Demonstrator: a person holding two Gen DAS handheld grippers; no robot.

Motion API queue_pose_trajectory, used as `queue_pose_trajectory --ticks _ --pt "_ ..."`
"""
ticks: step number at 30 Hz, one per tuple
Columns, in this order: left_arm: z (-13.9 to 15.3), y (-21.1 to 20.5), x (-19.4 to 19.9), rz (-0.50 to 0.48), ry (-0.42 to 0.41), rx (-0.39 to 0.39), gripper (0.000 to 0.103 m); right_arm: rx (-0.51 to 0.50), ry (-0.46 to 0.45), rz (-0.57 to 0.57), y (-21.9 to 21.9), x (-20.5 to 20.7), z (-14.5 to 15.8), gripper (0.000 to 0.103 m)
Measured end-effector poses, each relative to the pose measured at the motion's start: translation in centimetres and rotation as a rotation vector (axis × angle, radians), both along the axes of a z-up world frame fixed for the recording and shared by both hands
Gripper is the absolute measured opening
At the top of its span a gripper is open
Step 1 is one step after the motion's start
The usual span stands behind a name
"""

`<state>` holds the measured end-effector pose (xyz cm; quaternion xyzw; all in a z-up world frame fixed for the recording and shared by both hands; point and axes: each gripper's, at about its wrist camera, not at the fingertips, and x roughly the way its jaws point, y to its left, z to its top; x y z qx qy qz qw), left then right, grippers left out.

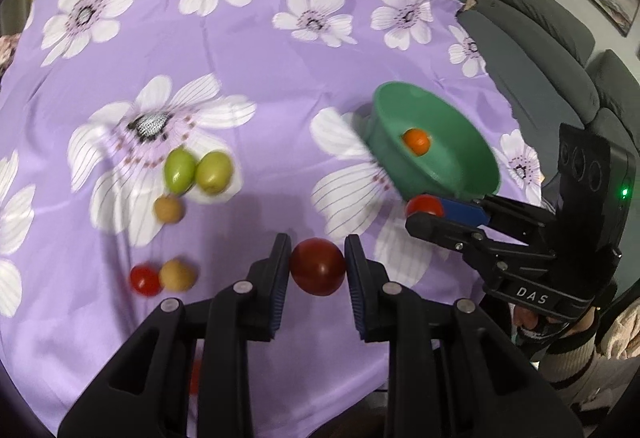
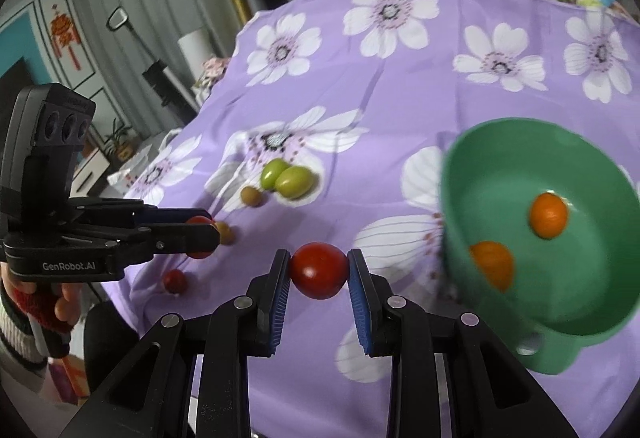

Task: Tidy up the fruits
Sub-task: 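Carry the tomato over the bowl with the left gripper while the right gripper brings the bowl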

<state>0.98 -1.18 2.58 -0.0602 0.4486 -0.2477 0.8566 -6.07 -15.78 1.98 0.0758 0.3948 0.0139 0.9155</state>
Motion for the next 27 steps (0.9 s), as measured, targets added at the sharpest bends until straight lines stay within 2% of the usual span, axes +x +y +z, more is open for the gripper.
queue_pose_trajectory --ticks 12,22,27 --pt "2.1 -7.2 3.6 -0.150 -0.067 -0.045 0.027 -0.019 -0.077 -0.190 -5.7 -3.0 2.1 0.030" --pt "1.7 -12.8 6.3 -0.244 -0.090 -0.017 0.027 -0.039 -0.081 -0.270 -8.4 -3.5 1.8 0.031" --pt "0.7 -14.4 7.3 -0.253 -0.089 0.035 0.027 -0.044 -0.076 -0.276 -9.0 -3.6 1.4 0.031"
